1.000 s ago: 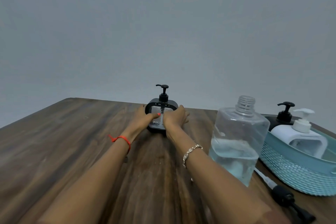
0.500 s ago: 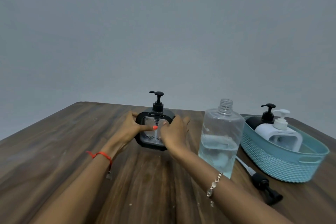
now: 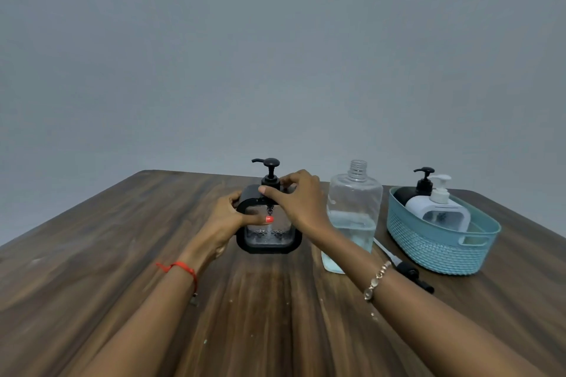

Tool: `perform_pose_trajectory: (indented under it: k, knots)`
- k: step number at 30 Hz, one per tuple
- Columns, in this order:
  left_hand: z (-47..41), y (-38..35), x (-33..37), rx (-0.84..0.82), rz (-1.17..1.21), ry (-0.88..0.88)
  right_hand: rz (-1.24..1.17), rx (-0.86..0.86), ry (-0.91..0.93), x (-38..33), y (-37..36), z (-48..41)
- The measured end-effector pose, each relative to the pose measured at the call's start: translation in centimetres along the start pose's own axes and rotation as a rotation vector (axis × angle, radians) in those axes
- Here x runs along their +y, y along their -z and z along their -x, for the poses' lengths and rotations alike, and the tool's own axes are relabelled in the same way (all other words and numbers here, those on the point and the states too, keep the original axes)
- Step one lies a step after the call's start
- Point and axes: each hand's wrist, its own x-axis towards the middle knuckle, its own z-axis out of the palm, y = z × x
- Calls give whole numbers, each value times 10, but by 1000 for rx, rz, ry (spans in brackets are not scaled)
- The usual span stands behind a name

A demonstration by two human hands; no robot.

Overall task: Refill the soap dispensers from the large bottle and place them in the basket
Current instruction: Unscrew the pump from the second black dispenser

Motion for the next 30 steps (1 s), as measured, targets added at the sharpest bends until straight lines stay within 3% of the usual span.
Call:
perform_pose_trajectory:
  k: [6,10,13,19,24,30]
  knots:
    - [20,-1,14,-53,-56,-14,-49,-193,55,-6,25,1]
    - [29,3,23,-127,-43,-5,-216,-354,165,-7,41,5]
    - [30,3,28,-132,-58,-4,-383,-530,99,-5,52,2]
    - [31,-7,28,-59,-38,5,-420,-406,37,-6,52,-1]
    - [32,-13,27,-45,-45,9,-130,-232,49,-6,48,3]
    - [33,-17,26,-54,-46,7,-419,-318,-30,-7,61,1]
